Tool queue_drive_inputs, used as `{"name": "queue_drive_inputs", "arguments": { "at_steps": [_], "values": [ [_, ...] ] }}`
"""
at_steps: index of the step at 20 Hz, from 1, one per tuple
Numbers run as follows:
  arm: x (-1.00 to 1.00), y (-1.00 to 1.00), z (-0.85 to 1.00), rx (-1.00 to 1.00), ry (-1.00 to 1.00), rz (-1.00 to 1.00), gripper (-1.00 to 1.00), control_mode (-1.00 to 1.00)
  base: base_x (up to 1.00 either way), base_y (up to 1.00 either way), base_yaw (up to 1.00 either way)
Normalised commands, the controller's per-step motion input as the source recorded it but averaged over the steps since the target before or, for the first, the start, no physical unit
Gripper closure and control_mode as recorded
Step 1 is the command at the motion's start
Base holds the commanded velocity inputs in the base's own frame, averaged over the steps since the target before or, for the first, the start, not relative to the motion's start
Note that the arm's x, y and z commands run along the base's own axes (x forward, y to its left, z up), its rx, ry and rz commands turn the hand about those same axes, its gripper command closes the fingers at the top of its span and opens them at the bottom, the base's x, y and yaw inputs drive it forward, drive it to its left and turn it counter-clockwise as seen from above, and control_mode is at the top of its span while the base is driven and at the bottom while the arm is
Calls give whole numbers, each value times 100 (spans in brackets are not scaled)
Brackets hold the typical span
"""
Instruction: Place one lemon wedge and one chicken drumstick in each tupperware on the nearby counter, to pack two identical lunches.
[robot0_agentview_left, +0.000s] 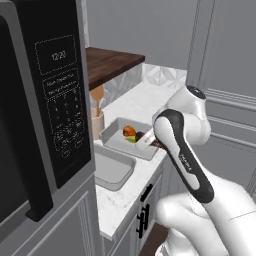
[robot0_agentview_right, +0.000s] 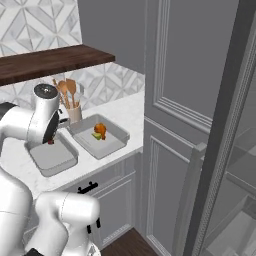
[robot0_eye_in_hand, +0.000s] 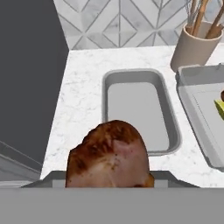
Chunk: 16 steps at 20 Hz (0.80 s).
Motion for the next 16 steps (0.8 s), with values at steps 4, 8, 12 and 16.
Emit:
{"name": "queue_drive_inputs", "arguments": {
  "at_steps": [4,8,12,16],
  "values": [
    [58,48,-67,-16,1,1,100,-100,0,0,0],
    [63,31,-61,-10,5,0,100,-100,0,0,0],
    [54,7,-32,-1,0,6,100,-100,0,0,0],
    [30,26,-40,-4,0,11,100,-100,0,0,0]
  ]
}}
